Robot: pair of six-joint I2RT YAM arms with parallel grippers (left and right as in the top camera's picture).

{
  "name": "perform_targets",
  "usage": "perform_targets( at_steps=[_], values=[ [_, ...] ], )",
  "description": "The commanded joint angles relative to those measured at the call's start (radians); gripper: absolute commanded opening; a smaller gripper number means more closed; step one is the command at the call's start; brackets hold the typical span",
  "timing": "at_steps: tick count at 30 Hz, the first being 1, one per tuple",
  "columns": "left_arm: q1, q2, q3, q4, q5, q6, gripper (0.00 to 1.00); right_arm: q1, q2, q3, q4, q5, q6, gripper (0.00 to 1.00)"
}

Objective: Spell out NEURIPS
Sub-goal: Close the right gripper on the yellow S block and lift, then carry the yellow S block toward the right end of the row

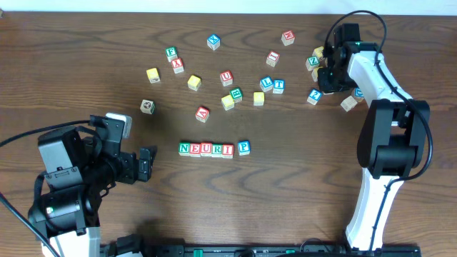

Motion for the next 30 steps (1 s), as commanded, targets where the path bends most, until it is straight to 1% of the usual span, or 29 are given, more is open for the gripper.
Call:
perform_targets(
  at_steps=[1, 5, 12, 19, 22, 24, 27, 30],
  values=[
    [0.006, -0.001, 0.02, 0.003, 0.013, 0.017, 0.98, -0.002, 0.005, -0.008, 0.002, 0.008, -0.001, 0.18],
    [0.006, -0.001, 0.02, 0.003, 0.013, 0.017, 0.98, -0.001, 0.003, -0.008, 0.001, 0.008, 0.0, 0.16],
    [0.006, -0.001, 0.02, 0.003, 0.013, 0.017, 0.98, -0.001, -0.016, 0.029, -0.033, 0.008, 0.003, 0.16],
    [0.006, -0.001, 0.02, 0.003, 0.013, 0.017, 0.97, 0.002, -0.116, 0.159, -0.147, -0.001, 0.035, 0.17],
    [0.006, -0.001, 0.02, 0.003, 0.013, 0.017, 0.98, 0.012, -0.175, 0.209, -0.203, -0.001, 0.086, 0.2],
    [0.006, -0.001, 0.02, 0.003, 0.013, 0.017, 0.98, 0.023, -0.219, 0.231, -0.241, -0.017, 0.122, 0.2],
    [0.006, -0.001, 0.02, 0.003, 0.013, 0.017, 0.98, 0.039, -0.287, 0.235, -0.294, -0.069, 0.178, 0.16],
    [0.006, -0.001, 0.02, 0.003, 0.013, 0.017, 0.98, 0.064, -0.356, 0.235, -0.386, -0.103, 0.266, 0.05]
  ],
)
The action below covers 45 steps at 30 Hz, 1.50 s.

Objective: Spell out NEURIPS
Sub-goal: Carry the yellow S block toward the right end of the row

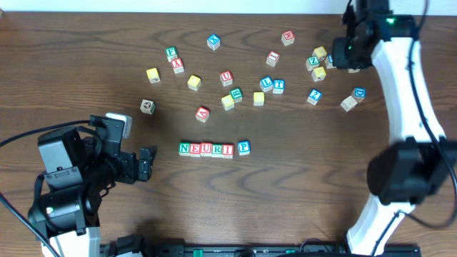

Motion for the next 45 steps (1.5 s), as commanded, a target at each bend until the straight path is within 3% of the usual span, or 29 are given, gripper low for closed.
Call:
perform_targets(
  at_steps=[1, 11, 23, 32, 45],
  values=[
    [0.005, -0.001, 0.02, 0.003, 0.013, 0.017, 0.98, 0.037, -0.074, 0.014, -0.073, -0.058, 0.133, 0.01],
    [0.005, -0.001, 0.02, 0.003, 0.013, 0.017, 0.98, 0.2, -0.268, -0.078, -0.219, 0.032, 0.248, 0.01],
    [0.005, -0.001, 0.02, 0.003, 0.013, 0.017, 0.97, 0.493, -0.643, -0.82, 0.22, 0.103, 0.471, 0.02],
    [0.005, -0.001, 0.02, 0.003, 0.013, 0.017, 0.98, 0.535, -0.584, -1.075, 0.446, 0.1, 0.499, 0.01],
    [0.005, -0.001, 0.02, 0.003, 0.013, 0.017, 0.98, 0.535, -0.327, -1.085, 0.732, 0.05, 0.402, 0.03]
  ],
)
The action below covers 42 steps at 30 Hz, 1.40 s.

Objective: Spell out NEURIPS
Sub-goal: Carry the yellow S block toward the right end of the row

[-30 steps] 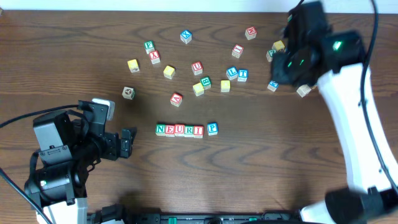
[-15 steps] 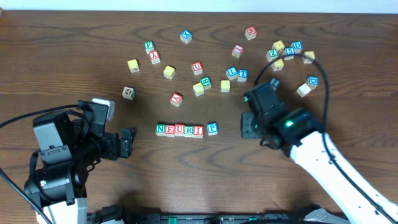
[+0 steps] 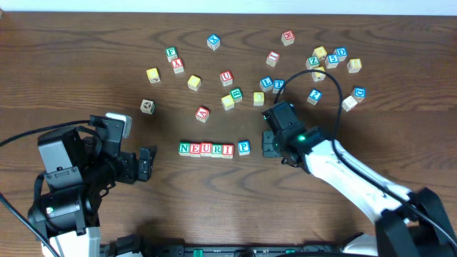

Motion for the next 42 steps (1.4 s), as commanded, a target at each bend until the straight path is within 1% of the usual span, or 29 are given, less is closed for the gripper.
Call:
perform_targets(
  at_steps=[1, 6, 10, 16, 25, 31, 42],
  values=[
    [0.005, -0.001, 0.019, 0.003, 0.012, 0.017, 0.98, 0.005, 0.085, 0.008, 0.062, -0.019, -0.045, 0.04],
    [0.005, -0.001, 0.019, 0.003, 0.012, 0.017, 0.98, 0.004, 0.143, 0.051, 0.08, -0.019, -0.1, 0.05],
    [0.005, -0.001, 0.019, 0.003, 0.012, 0.017, 0.98, 0.005, 0.146, 0.069, 0.093, -0.018, -0.133, 0.06],
    [0.005, -0.001, 0.019, 0.003, 0.012, 0.017, 0.98, 0.005, 0.147, 0.092, 0.106, -0.018, -0.146, 0.06],
    [0.005, -0.001, 0.019, 0.003, 0.012, 0.017, 0.98, 0.009, 0.148, 0.092, 0.185, -0.023, -0.144, 0.06],
    [0.005, -0.001, 0.019, 0.003, 0.012, 0.017, 0.97, 0.012, 0.148, 0.092, 0.199, -0.048, -0.129, 0.04],
    [0.005, -0.001, 0.019, 0.003, 0.012, 0.017, 0.98, 0.092, 0.148, 0.092, 0.24, -0.037, -0.098, 0.03]
  ],
)
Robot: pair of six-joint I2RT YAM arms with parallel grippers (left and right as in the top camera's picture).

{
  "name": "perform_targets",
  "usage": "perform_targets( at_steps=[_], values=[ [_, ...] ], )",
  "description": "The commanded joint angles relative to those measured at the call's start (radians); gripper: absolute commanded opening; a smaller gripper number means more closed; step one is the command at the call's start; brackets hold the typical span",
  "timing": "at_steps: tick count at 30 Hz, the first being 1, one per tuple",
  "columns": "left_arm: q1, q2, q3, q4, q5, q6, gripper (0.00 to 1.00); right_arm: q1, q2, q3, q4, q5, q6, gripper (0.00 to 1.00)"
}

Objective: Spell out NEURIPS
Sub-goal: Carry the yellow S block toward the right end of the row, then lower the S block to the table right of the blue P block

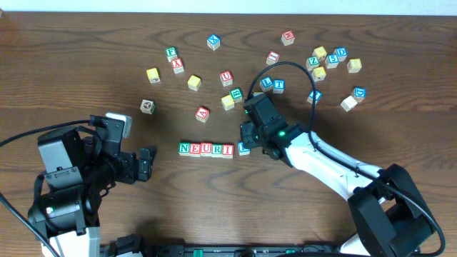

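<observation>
Five letter blocks reading NEURI (pixel 206 149) lie in a row at the table's middle front. A blue-lettered P block (pixel 243 150) sits just right of the I, with only its lower left part showing. My right gripper (pixel 246 137) is low over the P block and covers its upper right; its jaws are hidden under the wrist. My left gripper (pixel 147 163) hangs open and empty, well left of the row. No S block can be read among the loose blocks.
Loose letter blocks lie scattered behind the row: a red one (pixel 203 113), a yellow and green pair (pixel 231 98), and a cluster at the back right (pixel 328 61). A brown block (pixel 147 106) sits far left. The right arm (pixel 321 160) reaches in from the front right corner.
My right gripper was right of the P block, slightly apart from it. It is now further left and a little further back, over the P block. The NEURI row and the left arm are unchanged.
My right gripper was first down among the back right cluster, then raised at the table's back edge. Later it was low beside the P block, and now it is over that block. The NEURI row, P block and left arm stayed put.
</observation>
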Motion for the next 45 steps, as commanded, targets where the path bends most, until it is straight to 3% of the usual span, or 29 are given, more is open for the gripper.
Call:
perform_targets(
  at_steps=[1, 45],
  values=[
    [0.005, -0.001, 0.019, 0.003, 0.012, 0.017, 0.98, 0.023, 0.009, 0.02, 0.007, 0.01, 0.021, 0.03],
    [0.005, -0.001, 0.019, 0.003, 0.012, 0.017, 0.97, 0.049, 0.009, 0.014, -0.07, 0.026, 0.062, 0.01]
  ],
)
